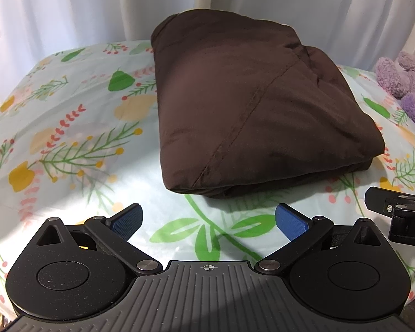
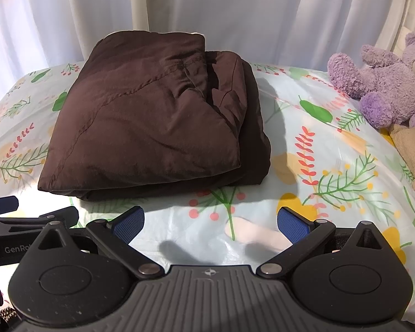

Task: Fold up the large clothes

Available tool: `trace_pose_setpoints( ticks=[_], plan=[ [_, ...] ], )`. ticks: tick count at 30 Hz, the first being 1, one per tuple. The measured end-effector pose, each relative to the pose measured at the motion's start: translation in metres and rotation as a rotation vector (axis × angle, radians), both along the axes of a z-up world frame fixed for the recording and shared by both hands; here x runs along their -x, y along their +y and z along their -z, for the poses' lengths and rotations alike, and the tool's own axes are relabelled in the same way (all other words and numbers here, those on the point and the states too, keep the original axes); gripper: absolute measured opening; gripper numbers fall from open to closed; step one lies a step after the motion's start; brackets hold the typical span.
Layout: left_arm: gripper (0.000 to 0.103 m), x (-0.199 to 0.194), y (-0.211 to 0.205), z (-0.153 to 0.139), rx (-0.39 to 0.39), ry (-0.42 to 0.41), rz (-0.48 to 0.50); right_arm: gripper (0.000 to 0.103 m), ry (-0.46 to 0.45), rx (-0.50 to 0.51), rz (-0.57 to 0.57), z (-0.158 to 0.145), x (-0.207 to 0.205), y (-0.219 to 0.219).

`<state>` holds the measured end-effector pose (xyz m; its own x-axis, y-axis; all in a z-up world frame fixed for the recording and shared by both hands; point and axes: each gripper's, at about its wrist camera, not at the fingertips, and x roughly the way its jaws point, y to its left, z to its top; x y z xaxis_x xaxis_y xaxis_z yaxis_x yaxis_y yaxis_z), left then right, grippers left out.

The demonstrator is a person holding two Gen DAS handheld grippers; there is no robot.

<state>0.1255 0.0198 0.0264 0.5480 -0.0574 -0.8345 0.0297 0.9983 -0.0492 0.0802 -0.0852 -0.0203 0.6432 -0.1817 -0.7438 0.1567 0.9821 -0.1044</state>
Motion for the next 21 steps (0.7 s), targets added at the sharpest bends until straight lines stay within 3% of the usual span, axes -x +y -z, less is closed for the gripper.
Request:
trace_pose_setpoints(
  ticks=[21],
  plan=[
    [0.103, 0.0014, -0.0033, -0.0031, -0.005, -0.038, -0.005, 0.102, -0.003, -0.003, 0.004, -0.0004, 0.0002, -0.001]
  ],
)
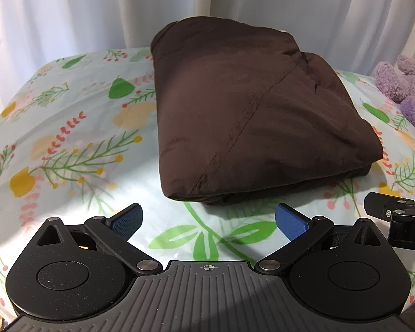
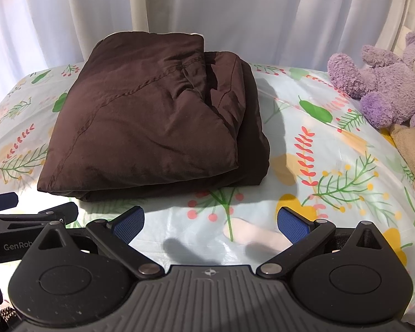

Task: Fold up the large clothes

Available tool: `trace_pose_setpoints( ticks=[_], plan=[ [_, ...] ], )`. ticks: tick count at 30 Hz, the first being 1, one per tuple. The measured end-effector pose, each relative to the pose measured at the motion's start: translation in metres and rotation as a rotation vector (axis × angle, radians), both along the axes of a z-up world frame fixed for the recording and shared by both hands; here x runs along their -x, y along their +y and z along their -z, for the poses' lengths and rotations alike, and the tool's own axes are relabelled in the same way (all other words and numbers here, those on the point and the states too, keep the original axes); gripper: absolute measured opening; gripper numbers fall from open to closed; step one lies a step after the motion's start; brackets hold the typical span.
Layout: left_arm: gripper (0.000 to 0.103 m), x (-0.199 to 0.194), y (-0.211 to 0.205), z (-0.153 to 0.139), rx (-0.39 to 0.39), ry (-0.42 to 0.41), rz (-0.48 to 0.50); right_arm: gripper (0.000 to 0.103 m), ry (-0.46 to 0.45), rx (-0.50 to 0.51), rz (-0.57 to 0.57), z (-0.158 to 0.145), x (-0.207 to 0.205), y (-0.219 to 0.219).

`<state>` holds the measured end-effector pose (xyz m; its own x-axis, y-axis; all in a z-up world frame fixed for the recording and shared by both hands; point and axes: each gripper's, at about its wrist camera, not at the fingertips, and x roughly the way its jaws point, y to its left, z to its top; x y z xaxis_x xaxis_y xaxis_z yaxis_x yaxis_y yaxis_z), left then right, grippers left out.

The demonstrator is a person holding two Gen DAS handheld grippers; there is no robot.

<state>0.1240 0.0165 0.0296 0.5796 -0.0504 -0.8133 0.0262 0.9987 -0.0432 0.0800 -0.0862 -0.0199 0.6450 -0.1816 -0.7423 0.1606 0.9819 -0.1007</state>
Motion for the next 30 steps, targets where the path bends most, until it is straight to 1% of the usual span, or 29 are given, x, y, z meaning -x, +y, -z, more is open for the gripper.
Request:
trace_pose_setpoints(
  ticks=[3, 9, 23, 30],
  plan=[
    [0.103, 0.0002, -0.0008, -0.0011, -0.005, -0.01, 0.001, 0.102, 0.0, -0.001, 0.0, -0.0001, 0.0, 0.0002],
    [0.103, 0.0017, -0.0033, 0.0004, -0.005, -0.002, 0.01, 0.102, -0.003, -0.002, -0.002, -0.0004, 0.0006, -0.0003],
    [0.103, 0.0013, -0.0053, 0.0005, 0.027, 0.016, 0.016, 0.102, -0.005, -0.005, 0.001, 0.0005, 0.0033, -0.0019],
    [0.103, 0.0061, -0.0084, -0.0029, 0.019, -0.027, 0.05, 0.102, -0.008, -0.009, 0.005, 0.001, 0.0036, -0.002]
  ],
)
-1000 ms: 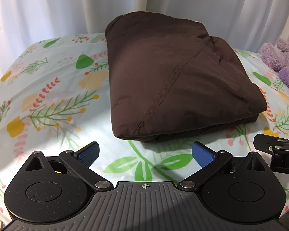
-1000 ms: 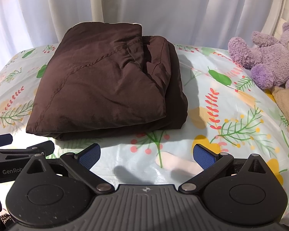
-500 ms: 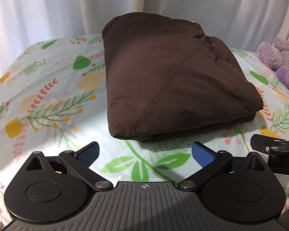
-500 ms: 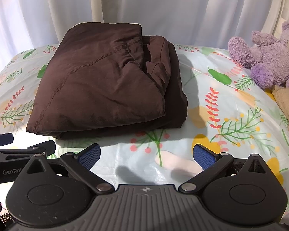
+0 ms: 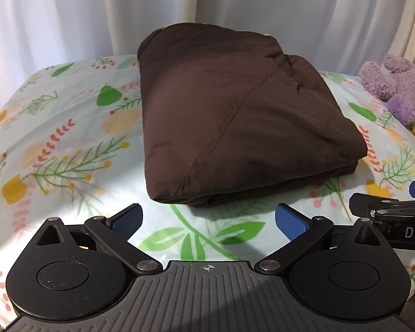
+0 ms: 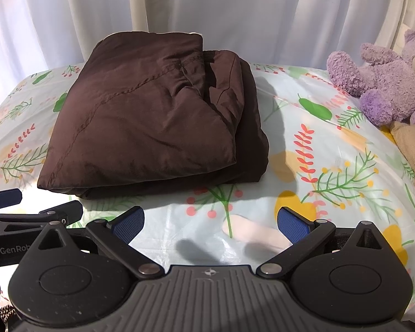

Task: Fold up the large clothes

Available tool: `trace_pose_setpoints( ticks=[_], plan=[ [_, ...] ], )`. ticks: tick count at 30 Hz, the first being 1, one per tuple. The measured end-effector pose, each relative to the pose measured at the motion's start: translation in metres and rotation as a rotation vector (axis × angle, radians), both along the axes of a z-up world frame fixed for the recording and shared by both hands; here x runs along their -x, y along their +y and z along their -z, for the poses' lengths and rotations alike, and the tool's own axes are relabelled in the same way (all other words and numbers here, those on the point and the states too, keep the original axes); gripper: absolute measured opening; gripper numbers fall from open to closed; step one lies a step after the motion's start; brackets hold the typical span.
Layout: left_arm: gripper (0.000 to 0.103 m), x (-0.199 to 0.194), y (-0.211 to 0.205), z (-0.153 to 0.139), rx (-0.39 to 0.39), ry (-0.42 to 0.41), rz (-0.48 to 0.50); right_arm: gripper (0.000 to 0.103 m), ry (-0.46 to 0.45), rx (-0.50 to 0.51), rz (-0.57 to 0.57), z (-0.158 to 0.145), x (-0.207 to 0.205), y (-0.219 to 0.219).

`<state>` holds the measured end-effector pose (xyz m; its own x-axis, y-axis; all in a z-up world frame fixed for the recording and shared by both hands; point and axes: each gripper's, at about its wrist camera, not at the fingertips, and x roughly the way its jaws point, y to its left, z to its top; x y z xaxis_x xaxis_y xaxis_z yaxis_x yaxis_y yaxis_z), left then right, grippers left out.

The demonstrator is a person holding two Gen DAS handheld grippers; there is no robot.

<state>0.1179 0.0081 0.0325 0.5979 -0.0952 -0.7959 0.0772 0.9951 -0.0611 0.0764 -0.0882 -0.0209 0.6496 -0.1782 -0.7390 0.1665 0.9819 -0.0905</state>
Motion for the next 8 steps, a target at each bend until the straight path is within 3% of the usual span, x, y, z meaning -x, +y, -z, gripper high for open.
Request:
trace_pose_setpoints(
  ticks=[8],
  plan=[
    [0.103, -0.0032, -0.0008, 0.0004, -0.017, 0.011, -0.01, 0.102, -0.005, 0.003, 0.005, -0.0006, -0.0011, -0.0004]
  ],
)
